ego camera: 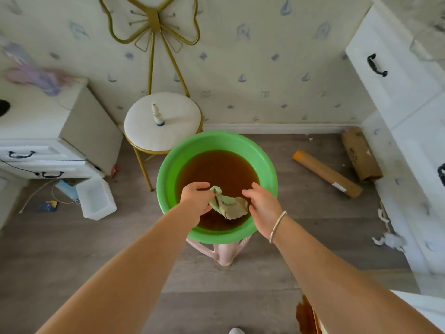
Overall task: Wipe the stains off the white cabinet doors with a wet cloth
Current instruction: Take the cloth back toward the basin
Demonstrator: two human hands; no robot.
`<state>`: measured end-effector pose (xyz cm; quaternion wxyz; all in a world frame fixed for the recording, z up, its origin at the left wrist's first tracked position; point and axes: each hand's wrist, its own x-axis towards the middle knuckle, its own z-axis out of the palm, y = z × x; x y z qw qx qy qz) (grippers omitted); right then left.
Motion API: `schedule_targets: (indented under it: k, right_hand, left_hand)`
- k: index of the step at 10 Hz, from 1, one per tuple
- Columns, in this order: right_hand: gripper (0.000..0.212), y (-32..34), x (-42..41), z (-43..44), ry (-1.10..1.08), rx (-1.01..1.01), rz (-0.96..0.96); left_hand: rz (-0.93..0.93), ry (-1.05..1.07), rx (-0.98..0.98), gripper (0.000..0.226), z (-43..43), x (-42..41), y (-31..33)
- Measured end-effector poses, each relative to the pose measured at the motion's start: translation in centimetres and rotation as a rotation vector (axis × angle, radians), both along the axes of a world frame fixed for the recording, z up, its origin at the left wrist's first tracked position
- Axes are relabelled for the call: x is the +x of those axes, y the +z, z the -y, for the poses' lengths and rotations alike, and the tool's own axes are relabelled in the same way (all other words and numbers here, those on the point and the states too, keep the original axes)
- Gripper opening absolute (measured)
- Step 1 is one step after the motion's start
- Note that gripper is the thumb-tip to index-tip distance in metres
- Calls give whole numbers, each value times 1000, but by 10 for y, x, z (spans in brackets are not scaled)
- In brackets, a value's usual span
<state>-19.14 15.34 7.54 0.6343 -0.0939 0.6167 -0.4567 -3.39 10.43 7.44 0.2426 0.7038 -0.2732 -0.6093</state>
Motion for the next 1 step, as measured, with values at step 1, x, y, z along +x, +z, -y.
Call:
schedule_targets:
  k: [1]
  right_hand:
    - [50,14,2,3,24,-27,-19]
  left_hand:
    - [33,-32,-41,25,10,-4,15]
